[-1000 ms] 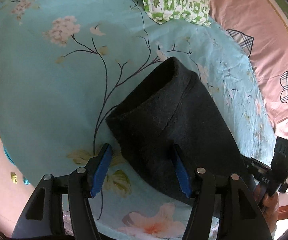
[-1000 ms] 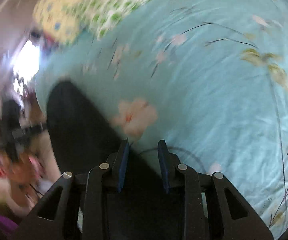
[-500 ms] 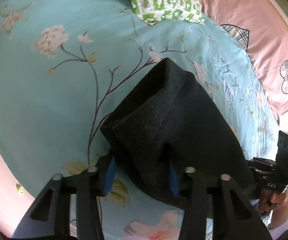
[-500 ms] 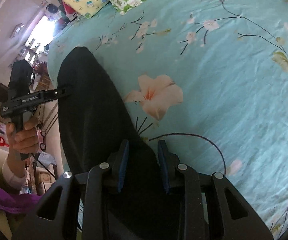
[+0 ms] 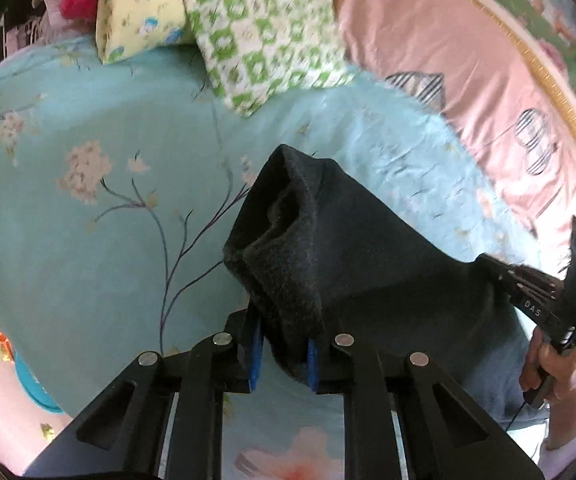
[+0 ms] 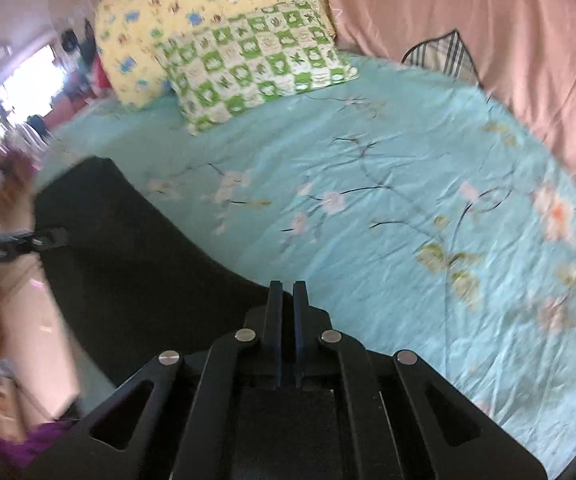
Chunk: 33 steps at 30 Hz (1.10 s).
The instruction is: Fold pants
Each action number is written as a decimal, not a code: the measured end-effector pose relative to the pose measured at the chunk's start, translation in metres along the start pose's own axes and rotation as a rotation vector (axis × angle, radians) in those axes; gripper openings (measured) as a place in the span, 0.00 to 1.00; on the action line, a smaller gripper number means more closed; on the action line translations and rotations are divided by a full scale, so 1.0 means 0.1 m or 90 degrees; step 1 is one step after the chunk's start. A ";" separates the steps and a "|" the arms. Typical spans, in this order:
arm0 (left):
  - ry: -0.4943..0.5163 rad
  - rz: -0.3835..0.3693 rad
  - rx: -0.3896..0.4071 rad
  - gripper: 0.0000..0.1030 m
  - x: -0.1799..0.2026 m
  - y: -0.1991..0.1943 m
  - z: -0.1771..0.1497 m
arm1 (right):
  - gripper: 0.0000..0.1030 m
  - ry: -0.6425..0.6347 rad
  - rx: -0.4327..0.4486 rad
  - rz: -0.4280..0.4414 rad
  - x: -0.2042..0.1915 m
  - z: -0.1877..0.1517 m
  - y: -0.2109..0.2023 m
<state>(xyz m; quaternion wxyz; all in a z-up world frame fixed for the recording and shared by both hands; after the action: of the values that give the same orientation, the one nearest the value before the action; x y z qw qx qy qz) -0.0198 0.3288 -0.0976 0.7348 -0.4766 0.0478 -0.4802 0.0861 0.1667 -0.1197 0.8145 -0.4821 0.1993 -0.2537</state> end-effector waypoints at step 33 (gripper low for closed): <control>0.240 -0.147 -0.065 0.48 1.73 0.00 -0.56 | 0.48 0.355 0.120 -0.078 0.68 -1.77 -1.56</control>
<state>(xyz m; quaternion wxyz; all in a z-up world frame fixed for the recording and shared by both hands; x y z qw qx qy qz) 0.0428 0.1621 -0.0612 0.6279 -0.4172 0.1536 -0.6389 0.0045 -0.0585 -0.0672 0.7526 -0.3274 0.3617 -0.4422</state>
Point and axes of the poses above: each gripper's, at about its wrist camera, not at the fingertips, and y roughly the way its jaws point, x to its right, z to its top, the point moved 10 cm from there along y, roughly the way its jaws point, and after that the axes turned 4 degrees about -z, right-handed, at the moved point
